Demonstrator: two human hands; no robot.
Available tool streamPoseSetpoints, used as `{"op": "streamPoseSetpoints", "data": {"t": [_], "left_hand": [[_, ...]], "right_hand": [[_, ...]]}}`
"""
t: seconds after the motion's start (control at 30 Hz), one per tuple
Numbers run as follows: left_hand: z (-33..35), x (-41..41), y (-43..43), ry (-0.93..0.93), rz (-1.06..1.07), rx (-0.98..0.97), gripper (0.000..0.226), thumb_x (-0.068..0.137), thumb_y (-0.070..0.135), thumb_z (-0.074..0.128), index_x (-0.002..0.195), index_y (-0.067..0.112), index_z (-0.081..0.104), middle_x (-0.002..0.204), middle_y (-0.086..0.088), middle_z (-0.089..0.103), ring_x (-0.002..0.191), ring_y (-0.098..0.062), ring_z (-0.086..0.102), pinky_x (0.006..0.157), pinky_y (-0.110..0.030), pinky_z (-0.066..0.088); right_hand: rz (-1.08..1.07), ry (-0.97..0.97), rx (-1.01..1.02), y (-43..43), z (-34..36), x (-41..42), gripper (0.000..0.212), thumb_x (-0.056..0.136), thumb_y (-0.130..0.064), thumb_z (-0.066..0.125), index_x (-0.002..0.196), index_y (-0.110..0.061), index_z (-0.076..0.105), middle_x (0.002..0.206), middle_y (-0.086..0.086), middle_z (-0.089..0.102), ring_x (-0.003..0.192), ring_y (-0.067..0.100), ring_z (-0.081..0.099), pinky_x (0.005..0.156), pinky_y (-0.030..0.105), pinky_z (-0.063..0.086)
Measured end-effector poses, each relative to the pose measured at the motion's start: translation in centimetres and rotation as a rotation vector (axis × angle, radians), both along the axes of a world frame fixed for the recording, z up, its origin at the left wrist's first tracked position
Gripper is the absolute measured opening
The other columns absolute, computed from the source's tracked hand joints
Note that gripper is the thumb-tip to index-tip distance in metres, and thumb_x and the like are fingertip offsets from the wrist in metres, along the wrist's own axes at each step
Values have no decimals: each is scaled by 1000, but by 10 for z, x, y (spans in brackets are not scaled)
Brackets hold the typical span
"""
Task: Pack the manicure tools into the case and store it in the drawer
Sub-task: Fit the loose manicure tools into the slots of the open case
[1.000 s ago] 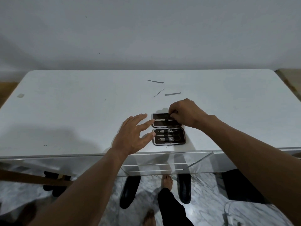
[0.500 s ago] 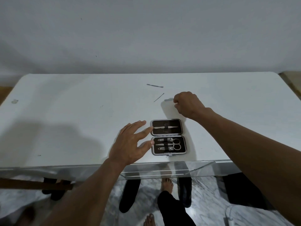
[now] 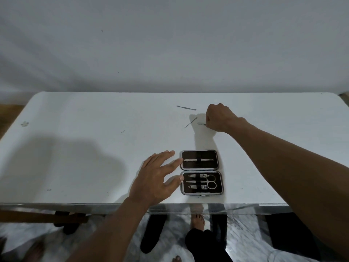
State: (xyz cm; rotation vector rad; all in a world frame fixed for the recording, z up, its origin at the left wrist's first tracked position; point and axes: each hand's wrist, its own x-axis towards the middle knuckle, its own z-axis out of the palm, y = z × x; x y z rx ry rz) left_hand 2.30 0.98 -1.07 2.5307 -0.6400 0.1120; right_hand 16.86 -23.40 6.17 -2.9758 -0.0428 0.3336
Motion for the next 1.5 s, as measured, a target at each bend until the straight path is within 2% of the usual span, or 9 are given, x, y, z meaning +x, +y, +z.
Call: {"op": "streamPoseSetpoints", "data": {"t": [0.23,0.5,0.63,0.77,0.87,1.0,1.13,1.3,1.5], "left_hand": [[1,-1,0,4,5,4,49,88,58,48,132,35,55,145,10,45,136,-7,36,115,-33,21],[2,-1,0,2,8,-8,50,87,58,48,130,35,57,144,10,46,135,-7,37,115,-32,20],[2,-1,0,5,7,2,51,87,59,47,131,35,57,144,10,46,136,-7,36,115,-34,21],[3,-2,0,12,4,-3,51,88,59,46,132,35,56,144,10,46,136,-7,35,115,-34,20],[3,-2,0,0,-2,13,52,88,60,46,132,34,55,144,8,47,136,-9,36,115,-33,19],[2,-2,-1,-12,-17,34,54,88,59,46,133,31,55,145,4,47,136,-12,36,116,-40,22],[0,-2,0,-22,-19,56,56,88,60,43,134,31,54,146,3,46,138,-14,35,117,-42,19],[-1,-1,1,-26,-8,57,56,87,63,44,133,34,55,145,4,47,137,-13,35,116,-40,19],[-3,1,-1,-49,9,63,56,86,64,42,132,35,55,143,5,48,135,-13,37,115,-40,21]], "right_hand": [[-75,115,67,3,9,0,30,84,-26,66,82,-7,42,83,11,48,78,33,50,68,35,43],[-120,120,62,8,5,-6,38,81,-18,64,62,-14,31,67,4,39,75,32,49,64,32,39],[-89,60,3,14,5,-12,37,79,-11,62,60,-13,29,65,5,38,72,32,47,48,24,28],[-119,53,33,16,5,-19,29,76,-8,62,61,-9,36,67,7,44,71,32,50,52,25,33],[-137,47,74,12,3,-27,10,74,-10,63,78,-2,58,79,13,59,78,36,59,63,30,43],[-139,25,132,5,-1,-44,16,75,-14,61,80,-2,69,82,15,71,78,36,65,61,32,45],[-193,-5,405,-5,10,-74,20,83,-6,52,82,5,69,81,14,73,76,30,69,71,42,59],[-185,107,644,-10,24,-118,12,88,-4,57,89,-5,69,80,11,68,70,19,62,60,29,52],[-148,47,506,-13,12,-146,6,82,-8,69,87,-11,72,76,-2,66,77,15,61,62,19,44]]}}
